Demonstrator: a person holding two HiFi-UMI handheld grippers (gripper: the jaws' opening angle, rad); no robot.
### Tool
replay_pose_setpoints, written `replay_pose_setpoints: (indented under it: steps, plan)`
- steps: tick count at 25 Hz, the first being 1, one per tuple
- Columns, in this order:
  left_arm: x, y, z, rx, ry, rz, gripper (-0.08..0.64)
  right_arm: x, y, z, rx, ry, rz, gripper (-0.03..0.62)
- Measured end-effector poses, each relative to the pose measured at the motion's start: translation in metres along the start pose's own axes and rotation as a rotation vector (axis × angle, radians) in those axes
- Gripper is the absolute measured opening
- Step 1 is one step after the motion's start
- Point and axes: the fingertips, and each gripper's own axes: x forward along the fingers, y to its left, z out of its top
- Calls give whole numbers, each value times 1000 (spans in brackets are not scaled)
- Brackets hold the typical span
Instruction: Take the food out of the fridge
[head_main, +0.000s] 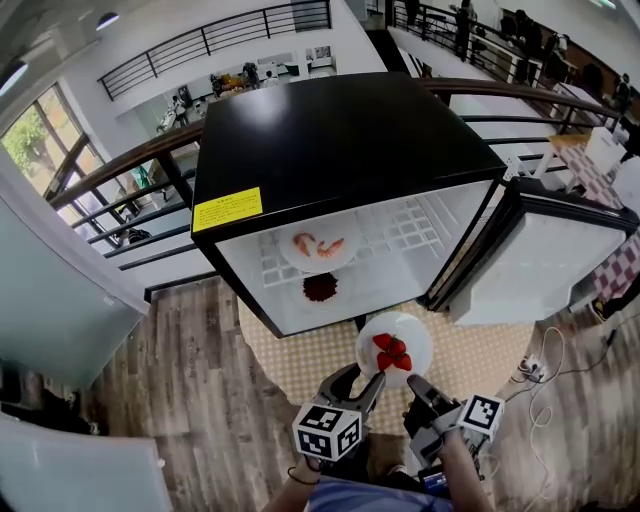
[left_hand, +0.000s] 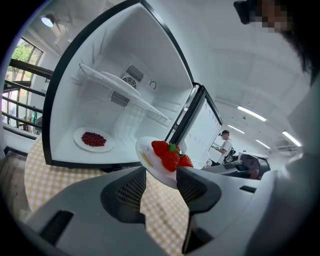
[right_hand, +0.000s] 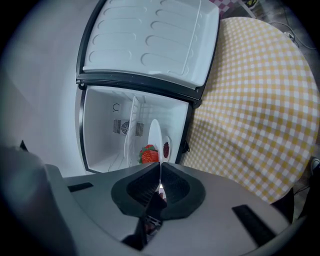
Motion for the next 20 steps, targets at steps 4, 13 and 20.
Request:
replay_pose_setpoints:
  steps: [4, 13, 20]
  plan:
    - [-9, -26, -10, -3, -22, 26, 189, -26, -1, -1, -3, 18, 21, 21]
    - [-34, -90, -41, 13, -50, 72, 189, -97, -11, -11, -4, 51, 58, 21]
    - [-63, -140, -72, 32, -74, 103, 189, -155, -20, -32, 0, 70, 91, 21]
